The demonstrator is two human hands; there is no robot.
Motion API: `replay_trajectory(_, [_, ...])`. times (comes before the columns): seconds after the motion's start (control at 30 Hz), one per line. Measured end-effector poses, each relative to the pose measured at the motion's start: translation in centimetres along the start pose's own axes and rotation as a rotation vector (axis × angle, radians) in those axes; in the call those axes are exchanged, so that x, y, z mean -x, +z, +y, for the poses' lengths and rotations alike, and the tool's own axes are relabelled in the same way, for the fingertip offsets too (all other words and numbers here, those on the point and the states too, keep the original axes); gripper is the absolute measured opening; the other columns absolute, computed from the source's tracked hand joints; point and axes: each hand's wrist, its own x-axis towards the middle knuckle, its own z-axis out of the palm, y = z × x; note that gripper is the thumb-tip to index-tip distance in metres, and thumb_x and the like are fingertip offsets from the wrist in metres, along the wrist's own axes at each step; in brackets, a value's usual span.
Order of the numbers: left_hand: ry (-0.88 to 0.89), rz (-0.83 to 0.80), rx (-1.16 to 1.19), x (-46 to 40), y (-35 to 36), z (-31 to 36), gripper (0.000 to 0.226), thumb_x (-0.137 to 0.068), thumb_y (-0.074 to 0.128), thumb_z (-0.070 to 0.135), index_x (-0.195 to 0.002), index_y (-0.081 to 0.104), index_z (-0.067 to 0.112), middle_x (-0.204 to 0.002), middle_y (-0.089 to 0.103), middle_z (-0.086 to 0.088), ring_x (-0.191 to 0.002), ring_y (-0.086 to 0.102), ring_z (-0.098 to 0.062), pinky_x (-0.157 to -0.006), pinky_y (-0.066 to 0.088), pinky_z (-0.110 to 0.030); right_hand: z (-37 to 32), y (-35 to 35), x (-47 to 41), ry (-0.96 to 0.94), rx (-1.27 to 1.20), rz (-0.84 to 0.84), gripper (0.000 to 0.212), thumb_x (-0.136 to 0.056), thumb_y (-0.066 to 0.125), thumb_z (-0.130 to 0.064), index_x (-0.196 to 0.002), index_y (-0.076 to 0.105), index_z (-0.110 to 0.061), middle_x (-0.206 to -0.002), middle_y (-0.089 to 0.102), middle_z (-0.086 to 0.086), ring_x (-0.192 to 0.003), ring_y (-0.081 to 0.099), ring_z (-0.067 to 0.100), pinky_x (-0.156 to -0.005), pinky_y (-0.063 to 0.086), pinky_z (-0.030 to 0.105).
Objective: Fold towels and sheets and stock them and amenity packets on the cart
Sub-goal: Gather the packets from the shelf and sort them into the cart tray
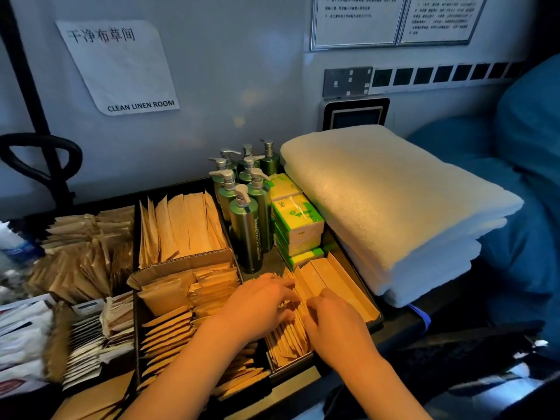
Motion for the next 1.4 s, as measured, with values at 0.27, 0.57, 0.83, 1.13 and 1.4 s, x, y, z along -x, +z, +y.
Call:
replay_trajectory(0.27, [-0.138, 0.266, -0.005, 7.4, -4.4, -2.9, 0.038, -0.101, 0.056, 0.045, -0.140, 0.058, 0.042, -0.153, 0.046, 0.016, -0.144, 0.035, -0.008, -0.117, 0.037, -0.037, -3.9, -1.5, -0.7, -0.229, -0.060, 0.139, 0.034, -0.096, 0.061, -0.040, -0.130, 0.065, -0.033, -0.123, 0.056, -0.014, -0.110, 0.053, 0.007, -0.095, 0.050, 0.029])
replay_trajectory(0.57, [-0.436, 0.466, 0.158, 21.2, -3.6, -7.7, 0.033, -0.099, 0.061, 0.041, -0.131, 0.063, 0.044, -0.141, 0.049, 0.029, -0.133, 0.037, 0.004, -0.114, 0.038, -0.030, -14.5, -0.2, -0.6, -0.592, -0.094, 0.030, 0.037, -0.096, 0.056, -0.047, -0.130, 0.065, -0.038, -0.128, 0.053, -0.019, -0.120, 0.048, 0.004, -0.105, 0.041, 0.031])
replay_trajectory(0.83, [-0.743, 0.533, 0.198, 32.7, -1.3, -9.6, 0.033, -0.097, 0.067, 0.039, -0.130, 0.067, 0.040, -0.133, 0.054, 0.027, -0.126, 0.045, 0.004, -0.107, 0.039, -0.019, -23.1, 2.3, 0.1, -0.905, -0.012, -0.229, 0.046, -0.092, 0.066, -0.044, -0.137, 0.061, -0.037, -0.140, 0.050, -0.020, -0.133, 0.043, 0.005, -0.113, 0.038, 0.032])
replay_trajectory(1.13, [-0.772, 0.516, 0.326, 35.9, 0.6, -8.8, 0.034, -0.094, 0.069, 0.041, -0.128, 0.067, 0.039, -0.124, 0.058, 0.027, -0.116, 0.049, 0.005, -0.103, 0.043, -0.023, -27.5, 6.7, 1.1, -0.925, 0.167, -0.469, 0.025, -0.094, 0.062, -0.036, -0.117, 0.064, -0.027, -0.118, 0.063, -0.006, -0.110, 0.061, 0.018, -0.091, 0.054, 0.036])
replay_trajectory(1.4, [-0.758, 0.470, 0.255, 35.5, 1.6, -9.1, 0.037, -0.093, 0.070, 0.043, -0.129, 0.066, 0.043, -0.128, 0.057, 0.027, -0.113, 0.043, 0.005, -0.107, 0.030, -0.020, -28.3, 8.2, 1.3, -0.873, 0.256, -0.464, 0.028, -0.093, 0.058, -0.018, -0.118, 0.064, -0.028, -0.115, 0.069, 0.001, -0.107, 0.063, 0.026, -0.087, 0.056, 0.040])
